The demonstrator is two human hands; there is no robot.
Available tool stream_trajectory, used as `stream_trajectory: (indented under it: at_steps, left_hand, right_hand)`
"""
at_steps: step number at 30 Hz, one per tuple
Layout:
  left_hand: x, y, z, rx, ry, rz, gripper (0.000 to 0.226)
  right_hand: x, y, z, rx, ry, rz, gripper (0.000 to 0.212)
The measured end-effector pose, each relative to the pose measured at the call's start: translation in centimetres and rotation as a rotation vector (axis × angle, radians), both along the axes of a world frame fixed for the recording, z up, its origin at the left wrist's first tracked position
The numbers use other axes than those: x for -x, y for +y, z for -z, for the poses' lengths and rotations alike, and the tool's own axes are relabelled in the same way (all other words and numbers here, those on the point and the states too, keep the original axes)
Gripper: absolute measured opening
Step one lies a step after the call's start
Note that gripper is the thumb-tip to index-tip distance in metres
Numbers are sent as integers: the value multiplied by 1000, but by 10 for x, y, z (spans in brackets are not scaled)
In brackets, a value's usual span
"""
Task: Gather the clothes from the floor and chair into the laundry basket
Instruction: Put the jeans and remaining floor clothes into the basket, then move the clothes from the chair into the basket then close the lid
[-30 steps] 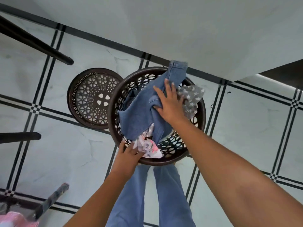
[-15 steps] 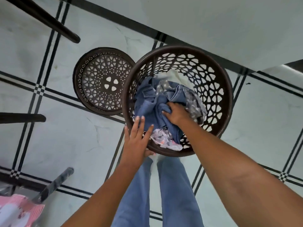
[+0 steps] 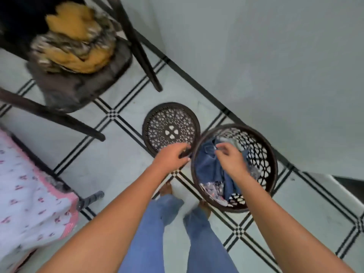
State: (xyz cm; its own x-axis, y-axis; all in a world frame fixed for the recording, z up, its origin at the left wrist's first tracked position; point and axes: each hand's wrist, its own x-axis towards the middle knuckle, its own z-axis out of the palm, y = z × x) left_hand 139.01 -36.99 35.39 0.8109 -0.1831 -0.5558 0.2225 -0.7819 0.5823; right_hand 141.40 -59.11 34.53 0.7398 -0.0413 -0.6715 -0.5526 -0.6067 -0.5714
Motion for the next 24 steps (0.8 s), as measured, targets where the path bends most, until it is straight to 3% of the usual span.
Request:
stream_trajectory:
  at_steps: [4, 11, 14, 18, 24]
  left_hand:
    - [-28, 97, -63, 107, -102, -379, 32]
    - [-97, 303, -75, 195, -203, -818, 28]
    - [-132, 399, -56, 85, -181, -921, 28]
    - [-174, 491, -7, 1, -49, -1034, 30]
    - [-240, 525, 75, 237, 193, -1110, 54]
  right_hand:
    - [-40, 103, -60, -110, -55, -162, 13]
    - [-154, 341, -91, -107, -122, -337, 19]
    - [-210, 444, -80, -51, -159, -459, 16]
    - [-289, 561, -45, 88, -268, -610, 28]
    - [-374, 642, 33, 320, -309, -649, 61]
